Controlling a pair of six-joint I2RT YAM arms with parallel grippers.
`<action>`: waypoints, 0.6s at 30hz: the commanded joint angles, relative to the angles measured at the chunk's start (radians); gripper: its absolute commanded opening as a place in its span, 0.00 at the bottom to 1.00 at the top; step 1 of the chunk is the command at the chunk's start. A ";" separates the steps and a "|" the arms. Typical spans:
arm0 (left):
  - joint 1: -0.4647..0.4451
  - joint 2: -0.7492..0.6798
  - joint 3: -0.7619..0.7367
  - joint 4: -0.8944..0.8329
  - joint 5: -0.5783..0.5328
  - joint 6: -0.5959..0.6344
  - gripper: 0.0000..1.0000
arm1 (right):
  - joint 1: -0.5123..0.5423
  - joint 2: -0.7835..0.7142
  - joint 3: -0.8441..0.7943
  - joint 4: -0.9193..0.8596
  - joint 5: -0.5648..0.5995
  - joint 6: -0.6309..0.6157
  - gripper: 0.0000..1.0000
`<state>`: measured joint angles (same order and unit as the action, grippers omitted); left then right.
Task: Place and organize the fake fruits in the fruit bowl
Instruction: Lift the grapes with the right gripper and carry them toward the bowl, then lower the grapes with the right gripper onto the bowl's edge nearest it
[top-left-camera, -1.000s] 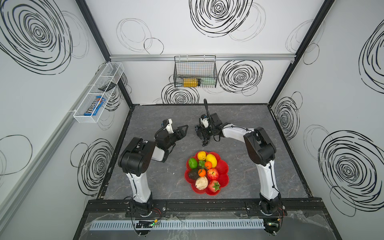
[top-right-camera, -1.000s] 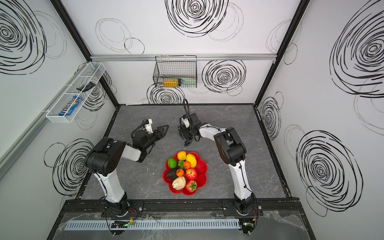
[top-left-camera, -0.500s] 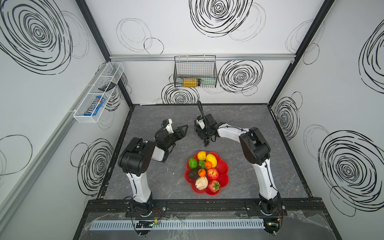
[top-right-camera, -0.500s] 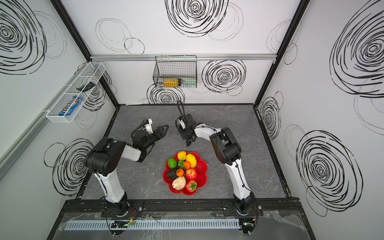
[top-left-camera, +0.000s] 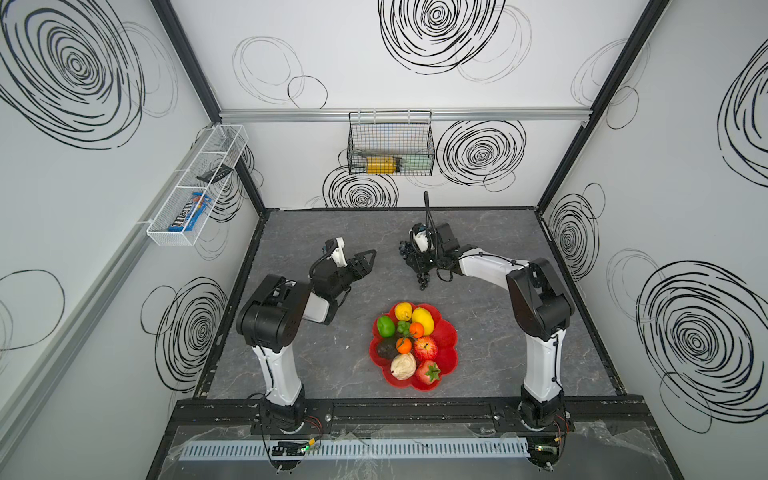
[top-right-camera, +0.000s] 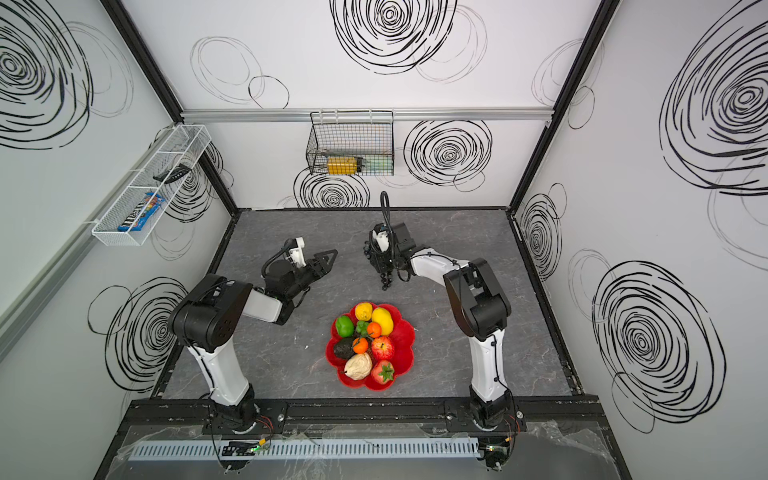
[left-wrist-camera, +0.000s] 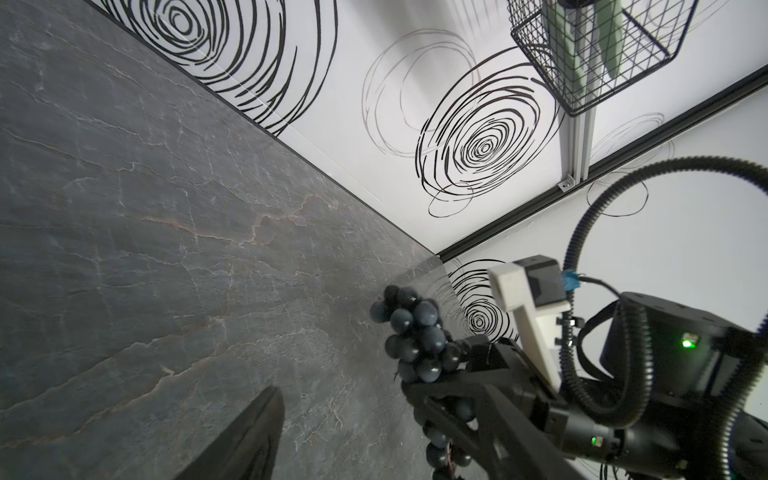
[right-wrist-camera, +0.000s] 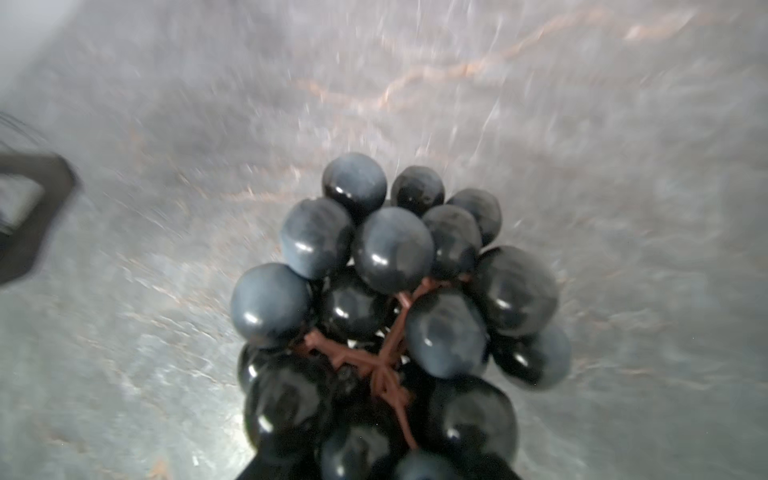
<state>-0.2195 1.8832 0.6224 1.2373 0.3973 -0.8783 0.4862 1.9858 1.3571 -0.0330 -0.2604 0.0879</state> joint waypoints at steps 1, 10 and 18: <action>0.003 -0.009 0.001 0.097 0.020 -0.013 0.77 | -0.002 -0.081 -0.028 0.088 -0.085 -0.017 0.44; -0.006 -0.226 -0.043 -0.006 0.096 -0.042 0.76 | 0.022 -0.348 -0.221 0.152 -0.173 -0.057 0.44; -0.086 -0.565 -0.085 -0.401 -0.053 0.191 0.77 | 0.071 -0.581 -0.378 0.042 -0.107 -0.014 0.43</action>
<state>-0.2825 1.3872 0.5652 0.9855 0.4080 -0.8009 0.5415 1.4757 1.0111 0.0528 -0.3889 0.0677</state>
